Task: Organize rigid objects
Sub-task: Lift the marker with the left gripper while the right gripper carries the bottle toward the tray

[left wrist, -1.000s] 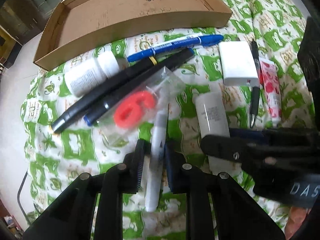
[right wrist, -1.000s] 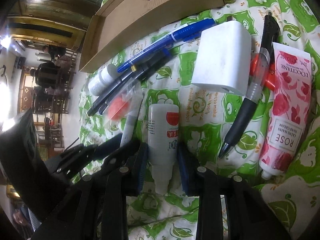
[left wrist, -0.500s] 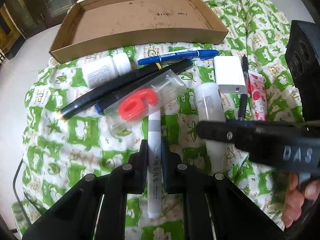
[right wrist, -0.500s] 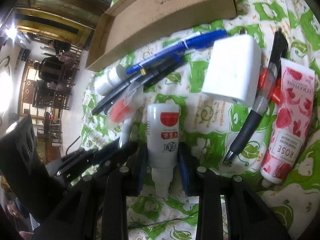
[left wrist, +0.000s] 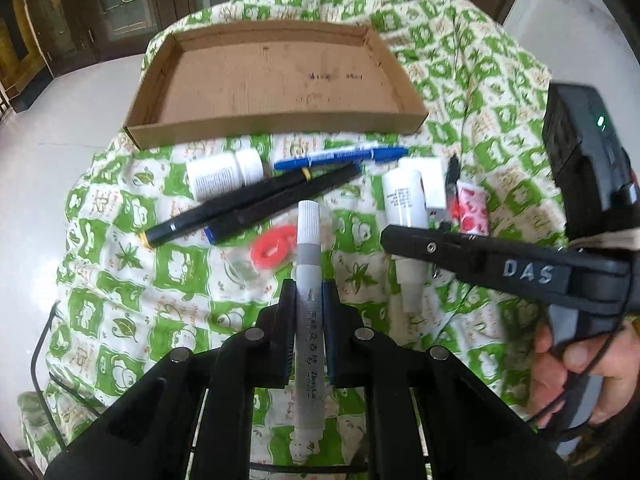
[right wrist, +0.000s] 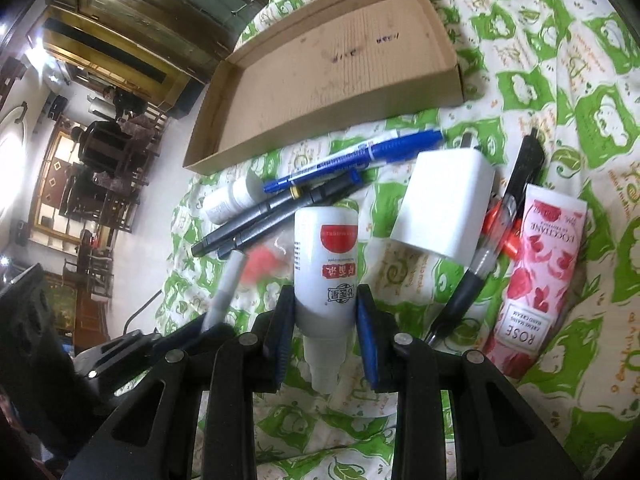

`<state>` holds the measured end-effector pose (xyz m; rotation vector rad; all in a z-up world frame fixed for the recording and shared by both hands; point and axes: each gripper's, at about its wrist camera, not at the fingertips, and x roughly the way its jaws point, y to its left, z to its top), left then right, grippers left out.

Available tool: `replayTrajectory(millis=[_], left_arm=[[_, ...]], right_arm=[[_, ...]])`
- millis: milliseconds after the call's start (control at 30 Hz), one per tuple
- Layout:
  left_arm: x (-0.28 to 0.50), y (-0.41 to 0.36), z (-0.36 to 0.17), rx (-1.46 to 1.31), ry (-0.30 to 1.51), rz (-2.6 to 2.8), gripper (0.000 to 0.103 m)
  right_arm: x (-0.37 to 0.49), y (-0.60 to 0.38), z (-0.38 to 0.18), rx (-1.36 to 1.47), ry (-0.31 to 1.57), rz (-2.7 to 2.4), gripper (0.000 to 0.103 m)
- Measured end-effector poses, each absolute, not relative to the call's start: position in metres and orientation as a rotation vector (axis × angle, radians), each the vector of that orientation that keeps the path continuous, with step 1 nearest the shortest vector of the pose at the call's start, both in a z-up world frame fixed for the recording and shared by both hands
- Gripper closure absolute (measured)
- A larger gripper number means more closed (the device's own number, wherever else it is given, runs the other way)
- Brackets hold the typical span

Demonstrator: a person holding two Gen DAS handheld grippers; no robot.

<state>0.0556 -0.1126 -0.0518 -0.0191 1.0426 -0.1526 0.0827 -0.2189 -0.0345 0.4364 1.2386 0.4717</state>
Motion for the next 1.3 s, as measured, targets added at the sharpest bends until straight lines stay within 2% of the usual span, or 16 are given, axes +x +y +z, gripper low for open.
replayTrajectory(millis=[200,800,1300], left_arm=[[0.042,-0.100,-0.027,-0.021,1.011,-0.142,0.093],[0.064,-0.092,-0.019,0.108,0.952,-0.028,0.093],[0.105,-0.074,-0.008,0.115,0.921,0.009,0.093]], right_arm=[[0.083,-0.220,-0.029,0.412,1.210,0.468,0.077],[0.096,-0.214,-0.006,0.366,1.112,0.465,0.077],[0.146,-0.219,0.015,0.303,1.029,0.431,0.077]])
